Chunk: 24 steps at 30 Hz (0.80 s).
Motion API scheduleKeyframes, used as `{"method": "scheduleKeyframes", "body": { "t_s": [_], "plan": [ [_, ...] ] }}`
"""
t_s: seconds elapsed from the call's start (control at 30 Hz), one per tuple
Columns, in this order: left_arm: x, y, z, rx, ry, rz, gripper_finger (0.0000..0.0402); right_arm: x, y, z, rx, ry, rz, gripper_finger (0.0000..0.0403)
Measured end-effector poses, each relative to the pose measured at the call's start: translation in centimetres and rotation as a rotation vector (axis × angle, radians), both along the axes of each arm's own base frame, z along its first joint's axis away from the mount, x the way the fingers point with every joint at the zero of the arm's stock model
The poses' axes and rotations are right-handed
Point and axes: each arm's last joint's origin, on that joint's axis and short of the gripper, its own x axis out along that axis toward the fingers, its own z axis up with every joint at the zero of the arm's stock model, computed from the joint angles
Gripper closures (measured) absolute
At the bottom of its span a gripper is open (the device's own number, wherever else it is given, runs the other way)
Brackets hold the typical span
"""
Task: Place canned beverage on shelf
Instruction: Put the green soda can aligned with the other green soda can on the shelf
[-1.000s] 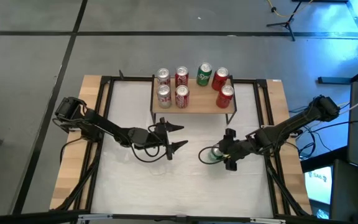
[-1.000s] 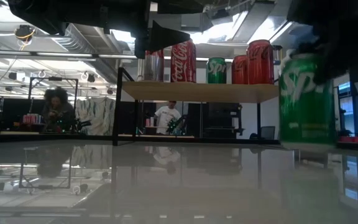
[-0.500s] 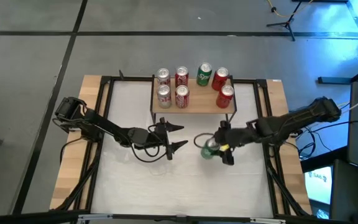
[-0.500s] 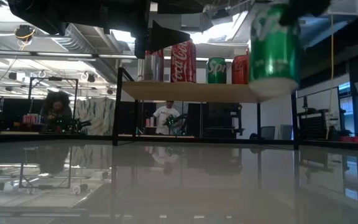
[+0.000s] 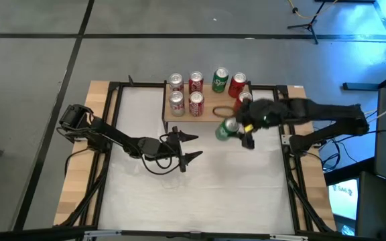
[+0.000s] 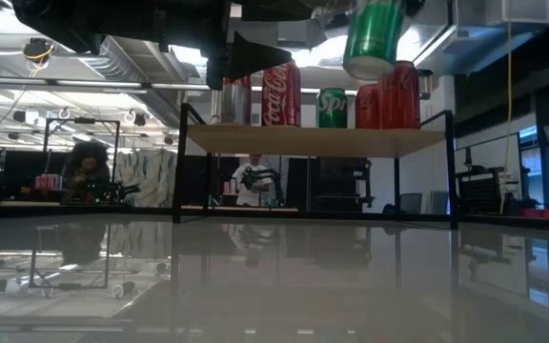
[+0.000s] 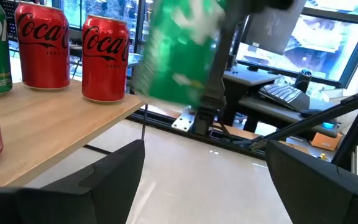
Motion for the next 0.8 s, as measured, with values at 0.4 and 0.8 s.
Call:
{"method": "scheduleKeyframes", "body": {
  "t_s": [0.4, 0.8],
  "plan": [
    [0.0, 0.0, 0.0, 0.001, 0.002, 0.000, 0.0076, 1.1, -6.5, 2.2, -0.047, -0.010, -0.016, 0.0109],
    [0.0, 0.0, -0.1, 0.002, 0.006, 0.000, 0.0076, 3.1, -12.3, 0.2, -0.007, 0.117, 0.003, 0.0109]
  ]
}}
